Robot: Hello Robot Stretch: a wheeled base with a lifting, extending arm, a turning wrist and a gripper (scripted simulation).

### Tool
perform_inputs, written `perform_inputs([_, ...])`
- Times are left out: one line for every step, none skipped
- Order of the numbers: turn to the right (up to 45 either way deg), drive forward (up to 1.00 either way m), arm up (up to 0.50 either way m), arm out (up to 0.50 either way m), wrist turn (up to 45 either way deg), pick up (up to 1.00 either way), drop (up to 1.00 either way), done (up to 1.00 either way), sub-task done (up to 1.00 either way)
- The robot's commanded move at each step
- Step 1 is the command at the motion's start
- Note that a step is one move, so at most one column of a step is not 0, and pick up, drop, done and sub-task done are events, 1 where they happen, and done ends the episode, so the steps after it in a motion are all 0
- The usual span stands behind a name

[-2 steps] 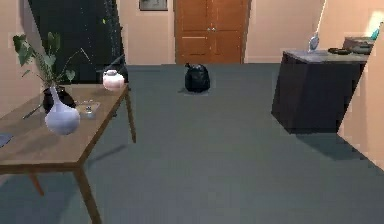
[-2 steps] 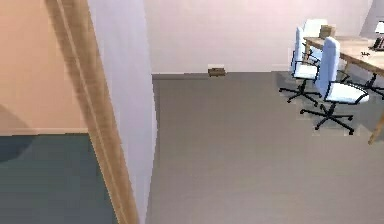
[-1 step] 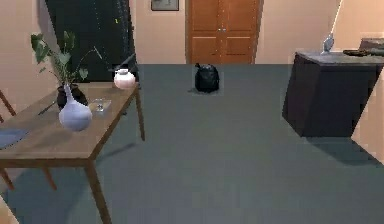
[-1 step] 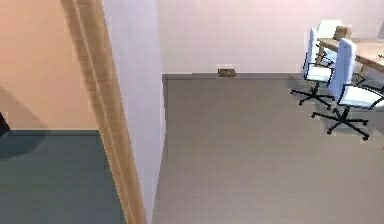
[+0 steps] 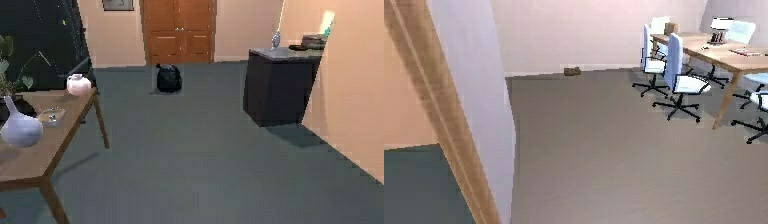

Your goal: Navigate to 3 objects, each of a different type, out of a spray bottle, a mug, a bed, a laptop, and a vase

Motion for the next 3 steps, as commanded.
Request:
perform_inputs([0.0,0.6,0.0,0.0,0.0,0.0,0.0,0.0,0.0])
perform_inputs([-45.0,0.0,0.0,0.0,0.0,0.0,0.0,0.0,0.0])
perform_inputs([-45.0,0.0,0.0,0.0,0.0,0.0,0.0,0.0,0.0])
